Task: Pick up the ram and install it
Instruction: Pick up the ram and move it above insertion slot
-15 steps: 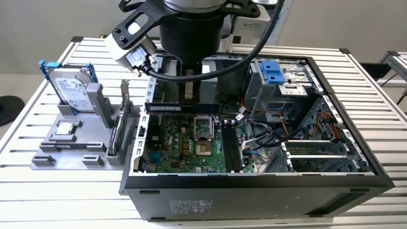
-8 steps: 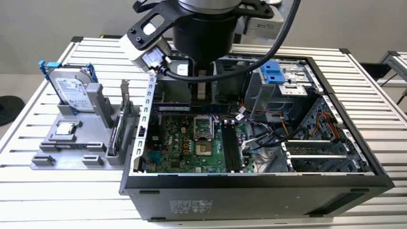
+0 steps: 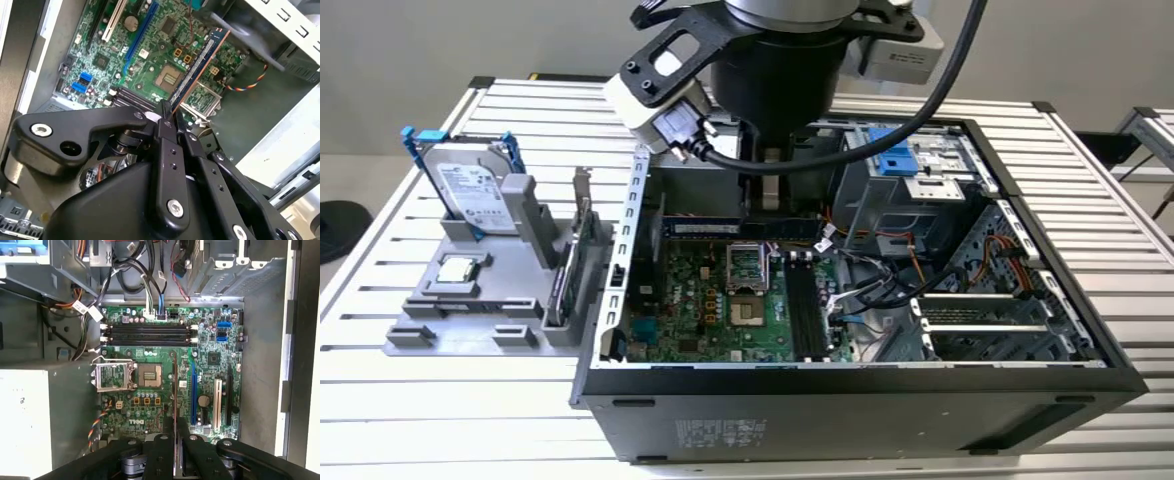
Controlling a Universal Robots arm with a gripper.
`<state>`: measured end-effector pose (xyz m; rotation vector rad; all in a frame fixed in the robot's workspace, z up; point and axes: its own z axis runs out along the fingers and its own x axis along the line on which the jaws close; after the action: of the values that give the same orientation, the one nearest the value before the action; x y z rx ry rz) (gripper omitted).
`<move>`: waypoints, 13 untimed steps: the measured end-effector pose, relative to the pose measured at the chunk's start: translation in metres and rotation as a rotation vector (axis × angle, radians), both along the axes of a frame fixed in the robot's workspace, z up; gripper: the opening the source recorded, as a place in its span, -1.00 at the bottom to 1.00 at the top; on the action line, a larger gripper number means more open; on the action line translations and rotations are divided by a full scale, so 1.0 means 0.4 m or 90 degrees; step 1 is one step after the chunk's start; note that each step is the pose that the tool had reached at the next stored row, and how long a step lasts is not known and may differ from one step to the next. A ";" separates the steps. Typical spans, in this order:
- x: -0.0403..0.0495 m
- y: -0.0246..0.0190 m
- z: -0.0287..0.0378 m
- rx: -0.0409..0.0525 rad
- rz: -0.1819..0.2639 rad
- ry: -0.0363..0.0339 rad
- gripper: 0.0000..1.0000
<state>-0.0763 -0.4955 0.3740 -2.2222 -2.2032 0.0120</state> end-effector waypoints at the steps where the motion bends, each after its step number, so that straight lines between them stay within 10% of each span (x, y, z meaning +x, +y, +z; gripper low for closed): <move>1: 0.005 0.000 0.000 0.0000 0.000 0.0000 -1.00; 13: 0.060 0.000 -0.004 0.0000 0.000 0.0000 -1.00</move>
<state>-0.0522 -0.4956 0.3723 -2.2222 -2.2032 0.0121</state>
